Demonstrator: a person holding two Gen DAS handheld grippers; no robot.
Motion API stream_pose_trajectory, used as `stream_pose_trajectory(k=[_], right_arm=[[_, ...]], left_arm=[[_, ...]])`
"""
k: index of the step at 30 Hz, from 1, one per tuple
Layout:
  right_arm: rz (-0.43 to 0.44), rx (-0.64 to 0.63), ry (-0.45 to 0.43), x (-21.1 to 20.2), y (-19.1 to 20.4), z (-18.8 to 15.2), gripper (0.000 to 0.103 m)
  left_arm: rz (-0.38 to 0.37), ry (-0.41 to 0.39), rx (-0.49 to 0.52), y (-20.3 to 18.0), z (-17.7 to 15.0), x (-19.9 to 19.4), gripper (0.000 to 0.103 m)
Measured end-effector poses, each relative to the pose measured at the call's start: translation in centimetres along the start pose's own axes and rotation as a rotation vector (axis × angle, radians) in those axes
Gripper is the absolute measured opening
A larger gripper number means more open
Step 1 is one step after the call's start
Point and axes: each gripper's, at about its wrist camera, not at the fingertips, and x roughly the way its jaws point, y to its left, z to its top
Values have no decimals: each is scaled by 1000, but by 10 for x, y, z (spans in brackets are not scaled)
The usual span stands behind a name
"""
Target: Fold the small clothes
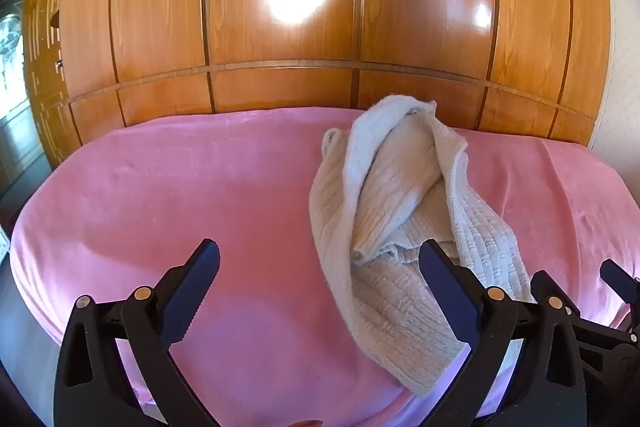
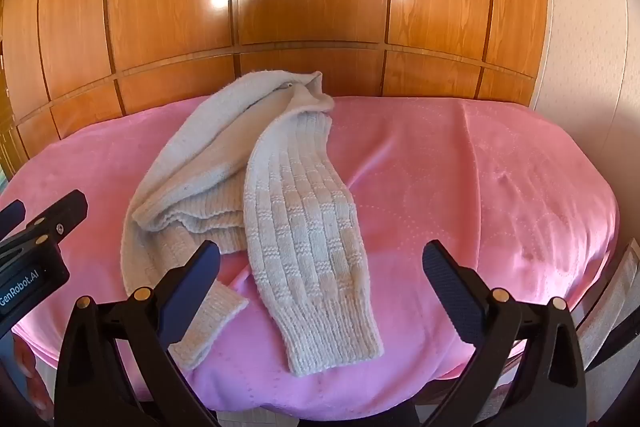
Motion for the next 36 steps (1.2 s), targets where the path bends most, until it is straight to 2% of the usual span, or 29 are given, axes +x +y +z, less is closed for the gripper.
stream_pose_trajectory(k=[22,36], right_arm=[[9,11,8,10,-1,-2,101],[10,12,17,11,-2,-2,101]], left_arm=[[-2,21,-13,3,-17,7,99],[-14,44,-22,6,-16,10,99]])
